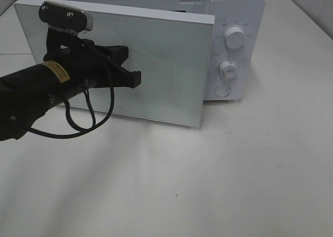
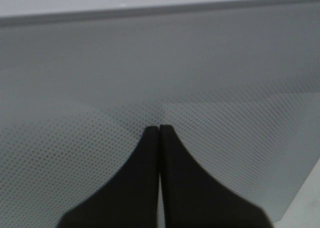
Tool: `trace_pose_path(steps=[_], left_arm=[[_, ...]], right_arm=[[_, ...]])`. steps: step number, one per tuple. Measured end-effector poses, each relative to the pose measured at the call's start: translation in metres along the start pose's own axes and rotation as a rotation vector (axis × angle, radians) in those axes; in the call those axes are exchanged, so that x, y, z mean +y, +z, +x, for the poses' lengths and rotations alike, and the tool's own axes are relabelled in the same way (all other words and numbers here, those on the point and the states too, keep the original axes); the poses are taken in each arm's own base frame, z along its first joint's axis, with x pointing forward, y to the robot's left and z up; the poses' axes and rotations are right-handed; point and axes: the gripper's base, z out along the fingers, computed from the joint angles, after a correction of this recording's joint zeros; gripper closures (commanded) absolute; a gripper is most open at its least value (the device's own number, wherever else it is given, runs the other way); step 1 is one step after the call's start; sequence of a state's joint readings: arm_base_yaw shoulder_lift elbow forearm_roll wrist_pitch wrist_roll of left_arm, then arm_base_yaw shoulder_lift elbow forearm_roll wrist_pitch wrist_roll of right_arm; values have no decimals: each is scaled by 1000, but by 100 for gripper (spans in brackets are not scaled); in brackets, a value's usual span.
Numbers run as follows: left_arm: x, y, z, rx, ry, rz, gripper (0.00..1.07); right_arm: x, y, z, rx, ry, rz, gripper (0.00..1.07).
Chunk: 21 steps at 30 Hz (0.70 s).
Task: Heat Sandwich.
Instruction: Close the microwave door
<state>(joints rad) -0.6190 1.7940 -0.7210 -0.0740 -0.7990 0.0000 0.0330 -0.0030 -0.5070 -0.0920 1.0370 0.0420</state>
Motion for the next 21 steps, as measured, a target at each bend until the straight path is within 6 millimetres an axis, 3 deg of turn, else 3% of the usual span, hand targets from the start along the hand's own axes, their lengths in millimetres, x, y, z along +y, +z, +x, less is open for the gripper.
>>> trace_pose_path(steps=[21], left_arm=[[-30,53,-15,-44,4,54,107]], right_arm=[[0,0,0,0,0,0,36]])
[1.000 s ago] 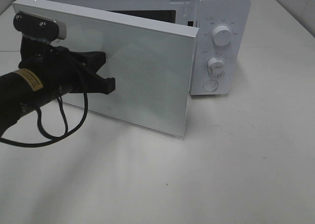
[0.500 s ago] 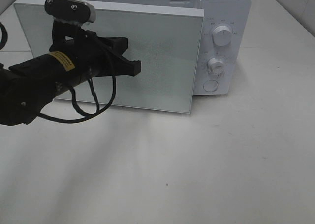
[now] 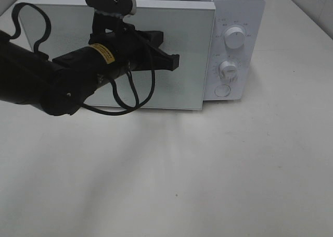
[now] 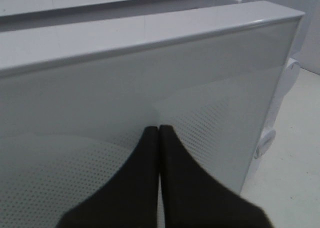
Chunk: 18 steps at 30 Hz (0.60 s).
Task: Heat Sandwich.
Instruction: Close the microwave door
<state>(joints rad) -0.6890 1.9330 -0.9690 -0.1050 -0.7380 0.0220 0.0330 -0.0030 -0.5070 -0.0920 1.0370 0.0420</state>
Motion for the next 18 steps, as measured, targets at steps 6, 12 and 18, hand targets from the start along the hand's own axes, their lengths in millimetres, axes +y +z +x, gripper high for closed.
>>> trace_pose_path(steps=[6,12,18], left_arm=[[-3,12,-1,5,-2,3,107],[-7,21,0,17,11,17,107],[-9,32,-2,17,36,19,107]], right_arm=[[0,0,0,0,0,0,36],[0,0,0,0,0,0,36],[0,0,0,0,0,0,36]])
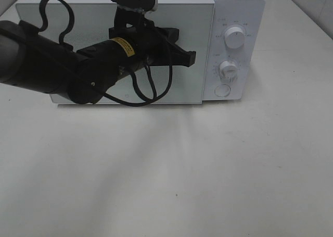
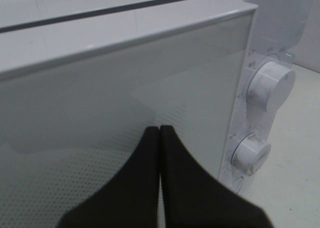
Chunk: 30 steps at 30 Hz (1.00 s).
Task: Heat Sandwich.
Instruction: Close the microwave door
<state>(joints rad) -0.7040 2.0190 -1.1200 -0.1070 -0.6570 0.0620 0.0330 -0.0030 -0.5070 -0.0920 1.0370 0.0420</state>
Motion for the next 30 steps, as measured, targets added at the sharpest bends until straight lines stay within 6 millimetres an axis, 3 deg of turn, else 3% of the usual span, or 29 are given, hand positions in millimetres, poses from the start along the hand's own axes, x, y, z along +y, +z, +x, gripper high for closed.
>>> trace_pose_path(steps=[7,30], left_arm=[[1,12,-1,2,38,-6,107],[-1,9,-1,14,24,-9,107]], right_arm=[[0,0,0,0,0,-1,36],[0,0,0,0,1,-3,36]])
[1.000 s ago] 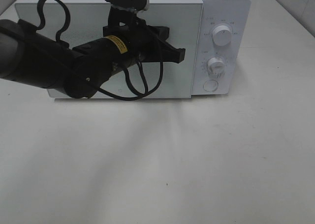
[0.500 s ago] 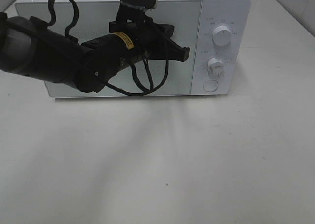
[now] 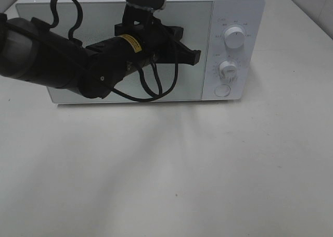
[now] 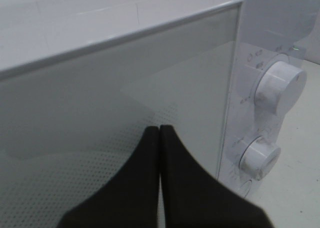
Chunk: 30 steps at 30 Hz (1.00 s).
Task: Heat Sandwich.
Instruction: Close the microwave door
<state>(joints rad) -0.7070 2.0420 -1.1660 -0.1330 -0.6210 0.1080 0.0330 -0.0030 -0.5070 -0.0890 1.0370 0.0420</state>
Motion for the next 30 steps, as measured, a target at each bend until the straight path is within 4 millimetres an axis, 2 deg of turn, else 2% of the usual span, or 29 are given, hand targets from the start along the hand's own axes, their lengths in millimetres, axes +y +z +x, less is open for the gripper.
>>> trace_pose_path(steps=[9,19,24,27,28,29,30], left_arm=[[6,-22,2,23,-48,-38,107],[-19,-57,3,69,-42,25,107],[-25,-72,3,87,-49,39,104],[-25,-83,4,117,-59,43,73],[-24,-92,4,142,-84,43,46],[-24,-95,4,151,-99,42,32],[-24,-95,4,151,-99,42,32]], right_arm=[[0,0,0,0,0,0,36],[0,0,0,0,2,0,37],[0,0,0,0,2,0,37],[0,0,0,0,2,0,37],[0,0,0,0,2,0,37],[0,0,0,0,2,0,37],[0,0,0,0,2,0,37]])
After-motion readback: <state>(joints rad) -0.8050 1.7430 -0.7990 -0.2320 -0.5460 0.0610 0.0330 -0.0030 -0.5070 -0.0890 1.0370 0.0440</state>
